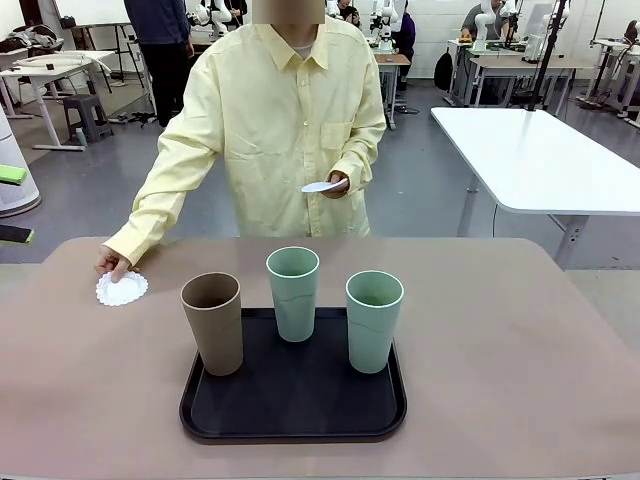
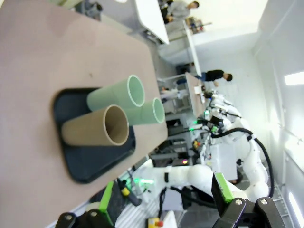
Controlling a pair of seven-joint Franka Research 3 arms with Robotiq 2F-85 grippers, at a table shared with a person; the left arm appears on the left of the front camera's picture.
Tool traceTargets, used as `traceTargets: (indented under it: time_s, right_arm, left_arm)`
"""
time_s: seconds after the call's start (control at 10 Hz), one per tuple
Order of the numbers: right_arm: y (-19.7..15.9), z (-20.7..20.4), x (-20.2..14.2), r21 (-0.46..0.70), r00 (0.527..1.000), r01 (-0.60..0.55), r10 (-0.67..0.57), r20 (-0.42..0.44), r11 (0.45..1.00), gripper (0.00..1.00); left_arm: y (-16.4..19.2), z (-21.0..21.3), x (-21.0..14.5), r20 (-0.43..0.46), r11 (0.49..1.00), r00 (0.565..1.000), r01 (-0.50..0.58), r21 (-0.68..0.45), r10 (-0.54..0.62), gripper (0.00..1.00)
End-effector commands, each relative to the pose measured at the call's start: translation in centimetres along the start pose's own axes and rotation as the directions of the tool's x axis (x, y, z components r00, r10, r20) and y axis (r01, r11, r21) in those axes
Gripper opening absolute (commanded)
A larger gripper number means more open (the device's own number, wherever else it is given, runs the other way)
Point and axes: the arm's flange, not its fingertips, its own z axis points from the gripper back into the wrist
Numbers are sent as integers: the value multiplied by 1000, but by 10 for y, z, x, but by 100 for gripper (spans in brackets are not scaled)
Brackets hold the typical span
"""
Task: Place coasters on the table and set cups on them.
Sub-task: Pick up one Reusable plastic cup and place it on a coaster set by the human.
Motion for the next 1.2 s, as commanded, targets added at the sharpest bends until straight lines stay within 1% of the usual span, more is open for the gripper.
traceTargets:
  time_s: [0.0, 0.8, 0.9, 1.0, 1.1]
  right_arm:
    - [0, 1, 0, 10, 1000, -5, 5, 7, 1000, 100]
    - [0, 1, 0, 10, 1000, -5, 5, 7, 1000, 100]
    - [0, 1, 0, 10, 1000, -5, 5, 7, 1000, 100]
    - [0, 1, 0, 10, 1000, -5, 5, 7, 1000, 100]
    - [0, 1, 0, 10, 1000, -5, 5, 7, 1000, 100]
  left_arm:
    - [3, 3, -1, -6, 1000, 1000, 15, -6, -15, 100]
    - [3, 3, -1, -6, 1000, 1000, 15, -6, -15, 100]
    - [0, 0, 0, 0, 1000, 1000, 0, 0, 0, 100]
    - [-2, 7, 19, -56, 978, 981, 189, 85, -184, 100]
    - [-16, 9, 34, -83, 911, 923, 385, 149, -376, 100]
